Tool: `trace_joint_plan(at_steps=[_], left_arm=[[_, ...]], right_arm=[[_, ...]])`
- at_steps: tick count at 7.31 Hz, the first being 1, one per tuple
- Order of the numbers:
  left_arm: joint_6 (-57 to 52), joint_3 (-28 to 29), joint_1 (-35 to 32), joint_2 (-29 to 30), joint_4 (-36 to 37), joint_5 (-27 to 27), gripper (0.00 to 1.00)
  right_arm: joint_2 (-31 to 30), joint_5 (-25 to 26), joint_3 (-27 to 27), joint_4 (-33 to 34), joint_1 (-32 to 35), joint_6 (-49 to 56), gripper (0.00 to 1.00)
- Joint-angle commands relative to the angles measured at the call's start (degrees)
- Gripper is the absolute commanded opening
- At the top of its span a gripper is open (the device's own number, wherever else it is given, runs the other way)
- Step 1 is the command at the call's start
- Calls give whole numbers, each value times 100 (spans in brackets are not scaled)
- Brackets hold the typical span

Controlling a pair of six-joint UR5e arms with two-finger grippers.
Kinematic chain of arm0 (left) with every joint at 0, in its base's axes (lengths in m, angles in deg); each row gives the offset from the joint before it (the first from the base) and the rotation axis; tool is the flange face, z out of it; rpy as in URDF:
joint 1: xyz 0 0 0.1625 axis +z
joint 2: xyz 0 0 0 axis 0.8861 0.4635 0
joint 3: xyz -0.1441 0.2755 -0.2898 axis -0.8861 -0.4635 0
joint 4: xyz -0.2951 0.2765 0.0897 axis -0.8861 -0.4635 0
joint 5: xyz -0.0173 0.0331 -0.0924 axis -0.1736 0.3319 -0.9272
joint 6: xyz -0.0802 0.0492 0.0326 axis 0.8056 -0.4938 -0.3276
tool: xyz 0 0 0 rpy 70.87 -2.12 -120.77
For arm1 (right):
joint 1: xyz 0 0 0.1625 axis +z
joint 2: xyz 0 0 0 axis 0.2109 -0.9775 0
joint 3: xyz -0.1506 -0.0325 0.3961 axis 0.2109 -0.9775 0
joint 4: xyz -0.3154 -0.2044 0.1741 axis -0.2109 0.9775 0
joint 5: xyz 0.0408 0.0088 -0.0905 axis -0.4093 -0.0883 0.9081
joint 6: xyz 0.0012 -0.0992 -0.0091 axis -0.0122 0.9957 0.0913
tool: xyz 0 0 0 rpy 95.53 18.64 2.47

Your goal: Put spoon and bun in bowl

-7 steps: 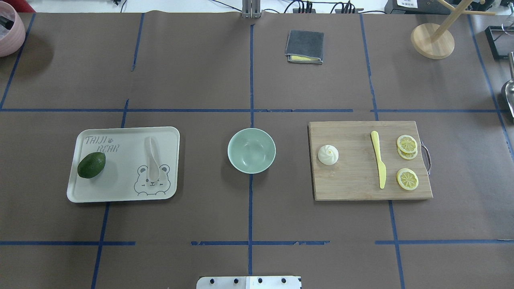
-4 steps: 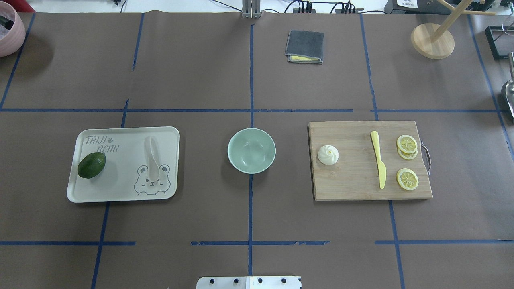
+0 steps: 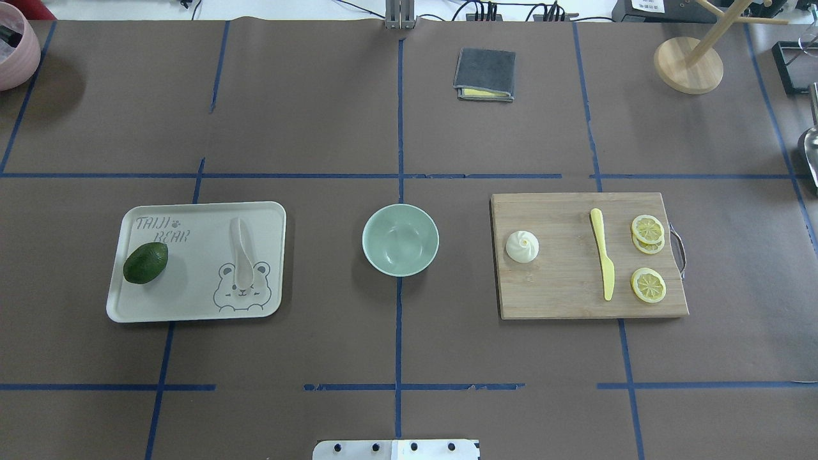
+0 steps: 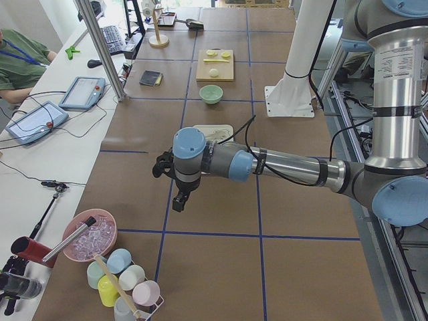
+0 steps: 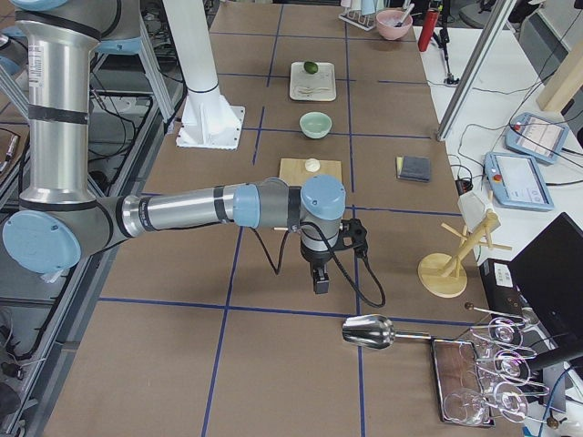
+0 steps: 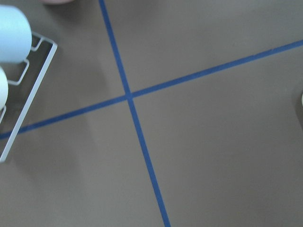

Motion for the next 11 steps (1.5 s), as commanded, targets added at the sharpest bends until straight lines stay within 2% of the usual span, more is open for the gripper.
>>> trace_joint_plan(at_steps=[1,2,3,4,6,7,8,9,10,11], left_arm=[[27,98,97,661,-681,-2,100],[27,99,97,708,-1329,-11,100],[36,282,132,813,-2353,-46,100],[140,458,428,840,-2886,-151,100],[2476,215,1131,928,-3284,-293,100],[3010,-39,1717,928,-3339,-31,100],[3520,-407,2324,893,-3409,702,100],[4526,-454,3061,910,-3410,883,100],[5145,-463,3642,911,-3384,1851,100],[5403,-428,3996,911,-3000,2513,100]], right_arm=[[17,16,75,-414,-2,-19,100],[35,7,40,-511,-2,-36,100],[26,-45,-82,-764,-2,-45,100],[26,-54,-110,-828,-2,-54,100],[17,-63,-162,-837,-2,-54,100],[8,-63,-189,-846,-2,-45,100],[-18,-63,-189,-846,-2,-45,100],[-35,-63,-189,-846,-2,-45,100],[-53,-63,-180,-846,-2,-45,100],[-53,-54,-189,-846,-2,-45,100]])
